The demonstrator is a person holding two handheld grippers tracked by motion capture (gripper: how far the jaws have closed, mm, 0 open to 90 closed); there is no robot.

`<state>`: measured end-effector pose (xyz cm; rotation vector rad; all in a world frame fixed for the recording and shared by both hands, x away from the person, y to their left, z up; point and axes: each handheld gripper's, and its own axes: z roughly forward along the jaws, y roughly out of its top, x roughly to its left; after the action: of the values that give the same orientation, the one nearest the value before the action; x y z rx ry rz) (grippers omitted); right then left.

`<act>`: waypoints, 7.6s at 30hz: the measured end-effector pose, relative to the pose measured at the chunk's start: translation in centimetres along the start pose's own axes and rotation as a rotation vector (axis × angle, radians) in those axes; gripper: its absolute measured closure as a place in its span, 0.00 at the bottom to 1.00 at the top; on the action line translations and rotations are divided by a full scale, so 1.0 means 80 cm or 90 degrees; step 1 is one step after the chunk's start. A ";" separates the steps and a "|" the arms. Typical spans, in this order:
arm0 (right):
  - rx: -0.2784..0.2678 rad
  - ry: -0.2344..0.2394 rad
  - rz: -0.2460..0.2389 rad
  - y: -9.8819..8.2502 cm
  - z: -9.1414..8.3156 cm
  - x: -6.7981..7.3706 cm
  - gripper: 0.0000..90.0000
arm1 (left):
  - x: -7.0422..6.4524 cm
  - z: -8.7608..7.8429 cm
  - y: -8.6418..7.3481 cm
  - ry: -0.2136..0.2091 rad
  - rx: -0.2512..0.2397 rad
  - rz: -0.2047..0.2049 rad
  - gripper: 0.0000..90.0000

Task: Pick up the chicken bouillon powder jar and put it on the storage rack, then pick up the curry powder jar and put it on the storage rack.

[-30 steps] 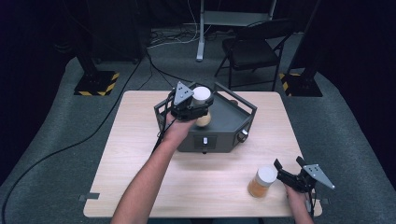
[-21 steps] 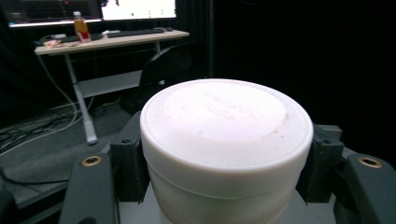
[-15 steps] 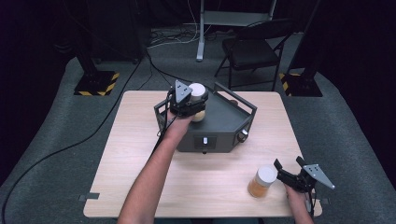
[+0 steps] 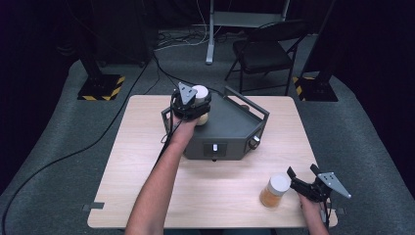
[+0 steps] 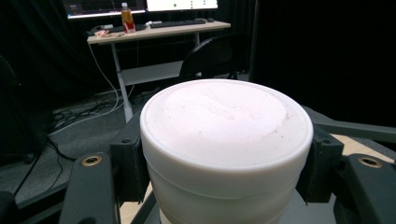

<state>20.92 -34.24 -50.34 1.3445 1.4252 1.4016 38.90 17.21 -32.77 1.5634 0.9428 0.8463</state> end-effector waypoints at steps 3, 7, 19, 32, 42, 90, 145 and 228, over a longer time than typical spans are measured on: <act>0.001 0.001 0.002 0.000 0.000 -0.001 0.01 | 0.001 0.003 -0.003 -0.002 0.004 -0.008 0.38; 0.001 0.001 0.002 0.000 0.000 -0.001 0.01 | 0.001 0.005 -0.004 -0.008 0.011 -0.007 0.38; 0.003 0.003 0.006 0.001 0.000 -0.003 0.01 | 0.007 0.006 -0.005 -0.021 0.017 -0.026 0.38; 0.002 0.001 0.005 0.001 0.000 -0.002 0.01 | 0.007 0.006 -0.013 -0.018 0.017 -0.015 0.35; 0.004 0.002 0.006 0.001 0.000 -0.002 0.01 | 0.015 0.000 -0.017 -0.022 0.008 -0.061 0.01; 0.007 0.001 0.015 0.002 0.000 -0.003 0.00 | 0.028 -0.111 -0.079 -0.144 -0.083 -0.011 0.02; 0.004 0.002 0.016 0.001 -0.001 -0.004 0.00 | 0.036 -0.191 -0.205 -0.134 -0.030 -0.023 0.01; -0.017 0.017 0.022 0.007 -0.018 -0.008 0.00 | 0.040 -0.195 -0.237 -0.072 0.075 -0.017 0.02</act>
<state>19.75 -35.25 -49.72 1.3438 1.4025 1.4607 23.77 28.84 -48.53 1.6782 0.9443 0.6866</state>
